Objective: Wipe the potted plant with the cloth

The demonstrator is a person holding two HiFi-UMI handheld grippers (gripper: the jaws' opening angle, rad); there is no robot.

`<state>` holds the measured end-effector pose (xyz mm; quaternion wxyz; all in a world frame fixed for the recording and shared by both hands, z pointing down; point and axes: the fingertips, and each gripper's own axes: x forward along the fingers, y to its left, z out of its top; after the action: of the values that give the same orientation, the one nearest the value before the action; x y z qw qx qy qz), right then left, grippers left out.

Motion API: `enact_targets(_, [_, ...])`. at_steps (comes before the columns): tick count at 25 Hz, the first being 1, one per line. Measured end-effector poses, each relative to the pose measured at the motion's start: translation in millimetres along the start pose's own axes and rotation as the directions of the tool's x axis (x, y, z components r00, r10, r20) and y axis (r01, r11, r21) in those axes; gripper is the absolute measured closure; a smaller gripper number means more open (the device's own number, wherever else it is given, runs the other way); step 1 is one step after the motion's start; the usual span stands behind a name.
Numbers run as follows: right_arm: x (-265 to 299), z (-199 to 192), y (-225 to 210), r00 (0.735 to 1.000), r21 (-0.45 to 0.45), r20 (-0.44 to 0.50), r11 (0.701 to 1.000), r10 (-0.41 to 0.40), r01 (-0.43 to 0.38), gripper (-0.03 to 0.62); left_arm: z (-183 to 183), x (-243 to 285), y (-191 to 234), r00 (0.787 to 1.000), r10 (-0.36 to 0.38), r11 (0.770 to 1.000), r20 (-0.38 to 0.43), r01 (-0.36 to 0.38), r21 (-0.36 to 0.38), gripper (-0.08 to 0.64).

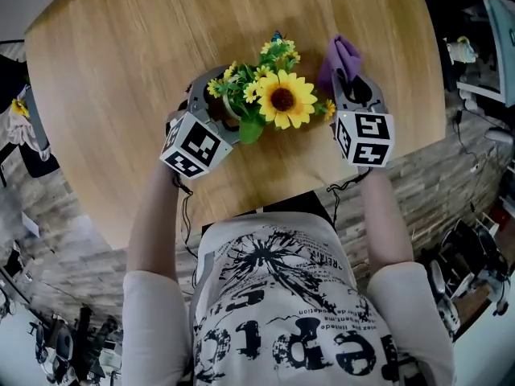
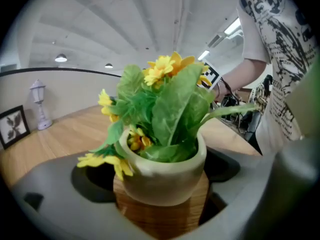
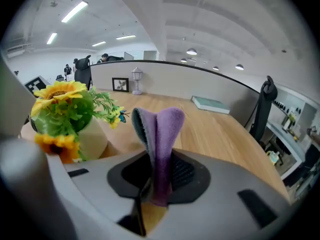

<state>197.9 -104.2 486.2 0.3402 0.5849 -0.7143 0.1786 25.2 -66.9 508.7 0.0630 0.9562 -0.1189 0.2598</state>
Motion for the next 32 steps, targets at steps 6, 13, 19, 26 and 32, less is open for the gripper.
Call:
enact_targets(6, [5, 8, 11, 1.0, -0.018, 0.0, 0.999, 0.029, -0.029, 0.511, -9, 2, 3, 1.0, 0.006, 1.0, -0.019, -0.006, 0.014, 0.038])
enact_targets(13, [5, 1, 11, 0.999, -0.028, -0.011, 0.999, 0.045, -0.045, 0.511, -11, 5, 1, 1.0, 0.025, 1.0, -0.012, -0.025, 0.005, 0.04])
enact_targets(19, [2, 9, 28, 0.998, -0.015, -0.019, 0.998, 0.062, -0.063, 0.511, -11, -12, 4, 0.998, 0.062, 0.997, -0.028, -0.063, -0.037, 0.041])
enact_targets(26, [-3, 25, 38, 0.991, -0.024, 0.014, 0.99, 0.136, -0.136, 0.511, 26, -33, 10, 0.989, 0.143, 0.984, 0.031, -0.139, -0.108, 0.041])
enact_targets(32, [-18, 44, 52, 0.974, -0.051, 0.062, 0.975, 0.218, -0.215, 0.511, 63, -64, 14, 0.969, 0.235, 0.957, 0.08, -0.216, -0.195, 0.041])
